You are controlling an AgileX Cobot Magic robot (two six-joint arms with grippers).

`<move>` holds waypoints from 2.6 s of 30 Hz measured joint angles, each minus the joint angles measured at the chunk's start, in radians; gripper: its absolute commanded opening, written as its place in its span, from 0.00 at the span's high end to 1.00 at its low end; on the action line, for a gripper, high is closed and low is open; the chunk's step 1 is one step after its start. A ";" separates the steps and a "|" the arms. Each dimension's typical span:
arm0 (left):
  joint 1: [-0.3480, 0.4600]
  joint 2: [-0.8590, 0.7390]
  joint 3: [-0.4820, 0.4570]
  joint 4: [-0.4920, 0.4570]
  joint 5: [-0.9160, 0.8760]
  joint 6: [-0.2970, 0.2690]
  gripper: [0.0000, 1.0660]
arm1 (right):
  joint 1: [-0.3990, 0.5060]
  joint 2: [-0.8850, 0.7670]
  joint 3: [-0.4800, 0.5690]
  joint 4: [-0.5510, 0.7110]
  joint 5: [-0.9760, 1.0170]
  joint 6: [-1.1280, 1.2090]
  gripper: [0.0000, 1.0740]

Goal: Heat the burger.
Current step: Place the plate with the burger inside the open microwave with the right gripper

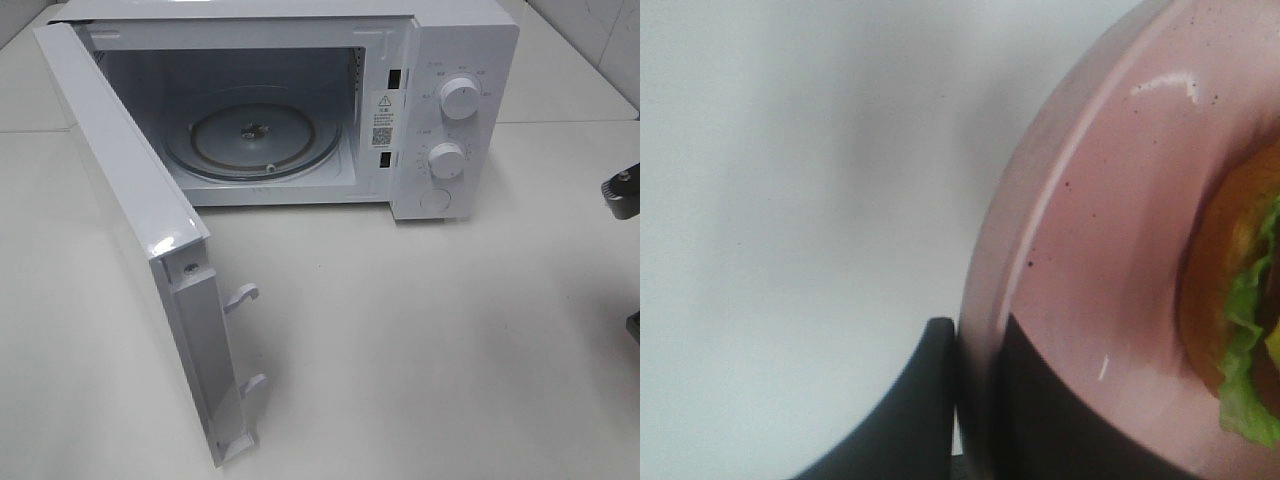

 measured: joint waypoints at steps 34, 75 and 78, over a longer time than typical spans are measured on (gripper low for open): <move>0.000 0.000 0.000 0.000 0.000 0.000 0.08 | 0.391 0.000 0.000 0.000 0.022 -0.018 1.00; 0.000 0.000 0.000 0.000 0.000 0.000 0.08 | 0.713 0.000 0.000 -0.039 -0.047 -0.241 0.99; 0.000 0.000 0.000 0.000 0.000 0.000 0.08 | 0.715 0.000 0.002 -0.039 -0.063 -0.308 0.99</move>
